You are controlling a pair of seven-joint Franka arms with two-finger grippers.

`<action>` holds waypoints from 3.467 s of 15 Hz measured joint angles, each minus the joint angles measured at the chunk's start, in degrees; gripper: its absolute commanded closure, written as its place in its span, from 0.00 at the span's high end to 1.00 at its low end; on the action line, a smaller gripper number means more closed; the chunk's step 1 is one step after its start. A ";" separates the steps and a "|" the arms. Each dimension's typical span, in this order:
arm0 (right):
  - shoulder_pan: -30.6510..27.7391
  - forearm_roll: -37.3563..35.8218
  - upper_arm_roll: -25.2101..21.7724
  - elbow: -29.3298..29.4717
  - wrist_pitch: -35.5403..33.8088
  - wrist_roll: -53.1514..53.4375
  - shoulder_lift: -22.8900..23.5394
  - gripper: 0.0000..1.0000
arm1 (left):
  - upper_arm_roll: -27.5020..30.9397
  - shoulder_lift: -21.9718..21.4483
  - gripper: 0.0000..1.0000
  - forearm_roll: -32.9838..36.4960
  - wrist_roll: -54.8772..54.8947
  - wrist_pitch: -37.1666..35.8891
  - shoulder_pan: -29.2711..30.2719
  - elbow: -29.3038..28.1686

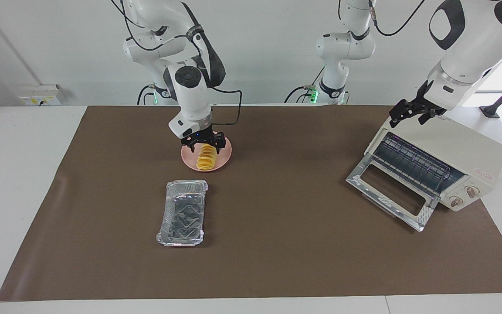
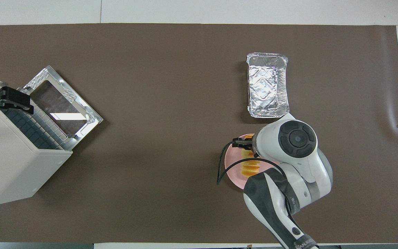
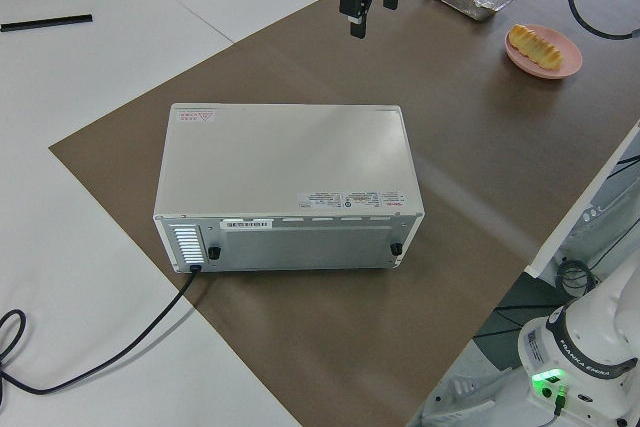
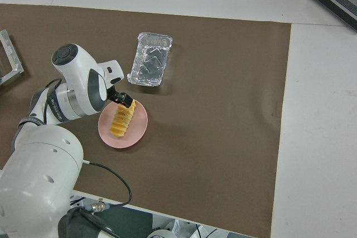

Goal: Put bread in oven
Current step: 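Reach the right gripper down and grasp the bread stack on the plate, then lift the bread with the right gripper and carry it to the foil tray, then lower the bread into the foil tray and release it with the right gripper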

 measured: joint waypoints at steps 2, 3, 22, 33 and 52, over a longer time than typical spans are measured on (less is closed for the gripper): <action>0.03 0.00 -0.03 -2.28 2.45 0.00 0.34 1.00 | 0.00 0.00 1.00 0.00 0.00 0.00 0.00 0.00; 0.03 0.00 -0.05 -3.14 3.38 0.01 0.37 1.00 | 0.00 0.00 1.00 0.00 0.00 0.00 0.00 0.00; -0.38 -0.01 -0.72 11.80 -11.95 -0.97 3.73 0.00 | 0.00 0.00 1.00 0.00 0.00 0.00 0.00 0.00; -10.47 3.67 -1.59 50.32 -27.46 -17.12 28.26 0.00 | 0.00 0.00 1.00 0.00 0.00 0.00 0.00 0.00; -11.48 1.97 -1.70 59.07 -18.63 -19.61 40.69 1.00 | 0.00 0.00 1.00 0.00 0.00 0.00 0.00 0.00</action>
